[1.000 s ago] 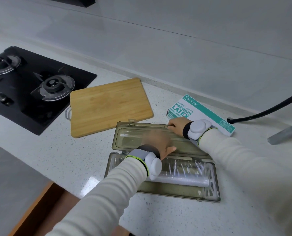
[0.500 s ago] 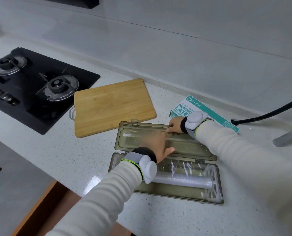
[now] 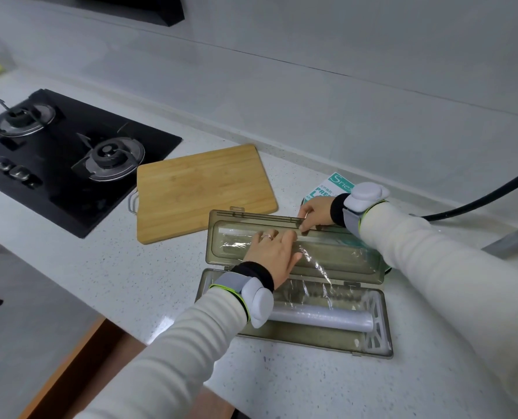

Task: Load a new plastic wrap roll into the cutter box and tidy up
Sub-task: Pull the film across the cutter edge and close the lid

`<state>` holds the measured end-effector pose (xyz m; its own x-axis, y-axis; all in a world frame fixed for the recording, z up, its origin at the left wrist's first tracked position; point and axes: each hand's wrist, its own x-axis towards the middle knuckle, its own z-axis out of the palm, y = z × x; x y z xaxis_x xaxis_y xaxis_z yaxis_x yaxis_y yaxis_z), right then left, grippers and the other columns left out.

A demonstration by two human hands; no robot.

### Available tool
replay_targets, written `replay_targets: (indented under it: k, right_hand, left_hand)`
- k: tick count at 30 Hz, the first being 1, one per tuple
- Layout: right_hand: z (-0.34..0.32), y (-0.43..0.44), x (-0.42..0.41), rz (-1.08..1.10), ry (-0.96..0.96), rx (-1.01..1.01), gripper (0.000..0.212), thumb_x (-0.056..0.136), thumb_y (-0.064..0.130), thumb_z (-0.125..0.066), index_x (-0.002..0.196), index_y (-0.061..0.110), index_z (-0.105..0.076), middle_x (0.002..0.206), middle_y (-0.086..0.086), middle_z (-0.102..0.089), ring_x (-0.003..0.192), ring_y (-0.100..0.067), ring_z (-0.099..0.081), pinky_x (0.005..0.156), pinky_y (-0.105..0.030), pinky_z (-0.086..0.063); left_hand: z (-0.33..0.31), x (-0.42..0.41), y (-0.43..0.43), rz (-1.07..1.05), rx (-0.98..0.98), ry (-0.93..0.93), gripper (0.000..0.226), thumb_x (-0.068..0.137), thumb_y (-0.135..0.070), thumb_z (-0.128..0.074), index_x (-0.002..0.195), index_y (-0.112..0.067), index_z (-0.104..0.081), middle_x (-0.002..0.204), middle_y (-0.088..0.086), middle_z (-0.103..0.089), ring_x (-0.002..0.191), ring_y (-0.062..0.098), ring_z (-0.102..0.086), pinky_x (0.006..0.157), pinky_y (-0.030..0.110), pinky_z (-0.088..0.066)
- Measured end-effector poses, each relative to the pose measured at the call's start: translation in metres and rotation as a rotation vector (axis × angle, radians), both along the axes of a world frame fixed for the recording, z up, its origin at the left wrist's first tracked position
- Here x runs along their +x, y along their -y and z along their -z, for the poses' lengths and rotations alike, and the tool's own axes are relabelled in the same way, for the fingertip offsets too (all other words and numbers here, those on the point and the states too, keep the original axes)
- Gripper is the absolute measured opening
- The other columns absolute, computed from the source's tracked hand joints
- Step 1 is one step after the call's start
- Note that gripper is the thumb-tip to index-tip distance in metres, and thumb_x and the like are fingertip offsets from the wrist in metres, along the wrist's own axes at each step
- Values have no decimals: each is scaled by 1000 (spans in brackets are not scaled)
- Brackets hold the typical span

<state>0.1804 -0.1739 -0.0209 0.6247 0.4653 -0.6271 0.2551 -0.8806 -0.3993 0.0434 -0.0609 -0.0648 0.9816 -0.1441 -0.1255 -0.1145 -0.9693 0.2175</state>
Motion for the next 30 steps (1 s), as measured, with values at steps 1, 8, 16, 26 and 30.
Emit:
replay_targets:
  k: [1, 8, 16, 26, 30]
  right_hand:
    - [-1, 0, -2, -5, 5, -10, 15, 76, 22, -73, 82, 20, -60, 73, 0, -58, 55, -10, -46, 54, -21, -39]
    - [-16, 0, -16, -15, 52, -30, 23, 69, 27, -78, 77, 27, -56, 75, 7, -53, 61, -8, -46, 54, -21, -37]
    - [-27, 3, -37, -62, 116, -34, 25, 75, 29, -74, 91, 19, -58, 95, 0, -56, 84, -16, -50, 58, -20, -35]
    - [-45, 9, -65, -92, 181, -17, 37, 80, 29, -69, 111, 11, -61, 104, -1, -57, 93, -16, -50, 76, -24, -39]
    - [-52, 14, -76, -86, 175, 21, 40, 80, 31, -71, 112, 11, -59, 98, 4, -53, 90, -13, -47, 62, -14, -33]
  left_hand:
    - [-1, -1, 0, -1, 1, 7, 36, 98, -37, -32, 123, -14, -40, 126, 4, -54, 117, 27, -45, 107, 43, -26]
    - [-10, -14, 1, 0, -18, 54, 33, 98, -34, -33, 123, -14, -39, 125, 3, -54, 116, 29, -45, 106, 43, -26]
    - [-19, -31, 3, -3, -2, 44, 34, 98, -33, -33, 125, -13, -38, 128, 4, -54, 116, 28, -49, 108, 43, -25]
    - [-28, -53, 4, 24, -23, 100, 39, 97, -28, -36, 134, -16, -35, 136, 1, -48, 130, 21, -37, 110, 38, -24]
    - [-29, -64, 4, 34, -32, 108, 42, 97, -26, -37, 137, -17, -32, 143, 1, -41, 138, 19, -29, 115, 38, -20]
